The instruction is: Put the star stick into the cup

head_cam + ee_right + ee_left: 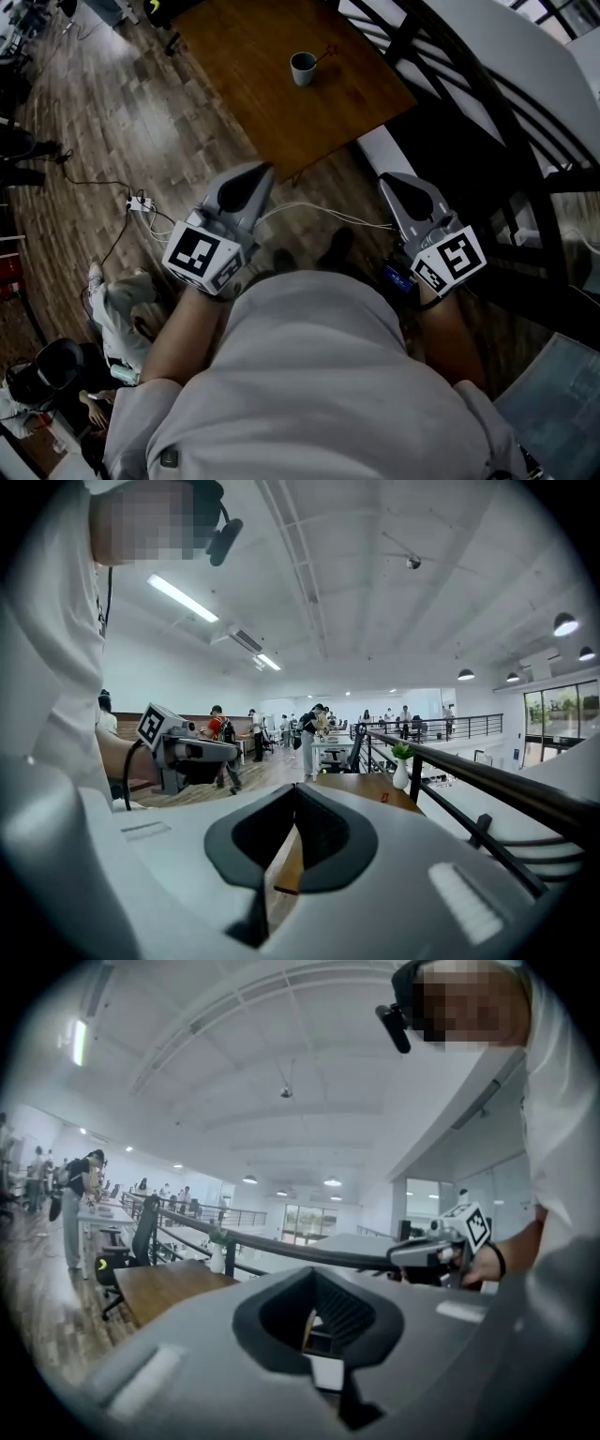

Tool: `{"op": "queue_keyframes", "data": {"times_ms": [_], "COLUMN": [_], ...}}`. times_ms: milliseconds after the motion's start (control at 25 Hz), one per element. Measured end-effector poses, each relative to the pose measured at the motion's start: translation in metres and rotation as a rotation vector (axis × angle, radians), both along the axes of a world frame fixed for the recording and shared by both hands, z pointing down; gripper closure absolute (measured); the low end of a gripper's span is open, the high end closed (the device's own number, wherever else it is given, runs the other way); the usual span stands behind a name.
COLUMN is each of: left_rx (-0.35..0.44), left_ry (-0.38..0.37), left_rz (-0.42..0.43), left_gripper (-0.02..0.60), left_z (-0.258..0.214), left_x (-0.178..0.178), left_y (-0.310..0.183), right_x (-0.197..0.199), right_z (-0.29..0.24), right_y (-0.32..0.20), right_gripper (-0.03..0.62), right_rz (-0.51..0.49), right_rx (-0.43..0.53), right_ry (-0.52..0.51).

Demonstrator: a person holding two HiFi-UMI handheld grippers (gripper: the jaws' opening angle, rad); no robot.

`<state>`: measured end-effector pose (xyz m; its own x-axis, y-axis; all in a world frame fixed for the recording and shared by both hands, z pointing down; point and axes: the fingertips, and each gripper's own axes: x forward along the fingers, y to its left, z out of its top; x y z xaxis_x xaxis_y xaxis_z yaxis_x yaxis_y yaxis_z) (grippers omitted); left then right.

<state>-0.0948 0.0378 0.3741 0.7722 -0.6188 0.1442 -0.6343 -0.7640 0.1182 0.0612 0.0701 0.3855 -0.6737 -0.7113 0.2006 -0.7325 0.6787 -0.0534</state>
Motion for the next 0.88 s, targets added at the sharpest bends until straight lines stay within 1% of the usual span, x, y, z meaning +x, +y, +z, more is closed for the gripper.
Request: {"op": "queue_keyframes", "data": {"times_ms": [120,360,560,680,880], "left_rx": [0.003,-0.003,-0.014,-0.022,-0.002], "left_ry": [-0.002,0.005,0.013,0.013,0.040], "left_rz": [0.000,0.028,0.036,0.033,0.050], "left_gripper": [0.578,0.578,0.578,0.578,0.578], "left_z": [0.000,0.000,0.006,0.008,0.004], "left_x": [-0.014,-0.028,-0.048,-0.052,-0.049], "left_y": [0.008,0.028,0.033,0.037,0.044], "right_x": [-0.017,-0.039,-0.065,-0.069,-0.067], "right_z": [0.001,0.000,0.008,0.009,0.004], "right_y": [0.011,0.028,0.036,0.040,0.045], "right_gripper": [0.586,0.586,0.586,0.586,0.586], "right_rz": [-0.001,0.012,0.019,0.026,0.030], "right_rx": [-0.001,-0.006,-0.016,-0.012,-0.002], "right_ry": [-0.002,0.001,0.000,0.004,0.017]}}
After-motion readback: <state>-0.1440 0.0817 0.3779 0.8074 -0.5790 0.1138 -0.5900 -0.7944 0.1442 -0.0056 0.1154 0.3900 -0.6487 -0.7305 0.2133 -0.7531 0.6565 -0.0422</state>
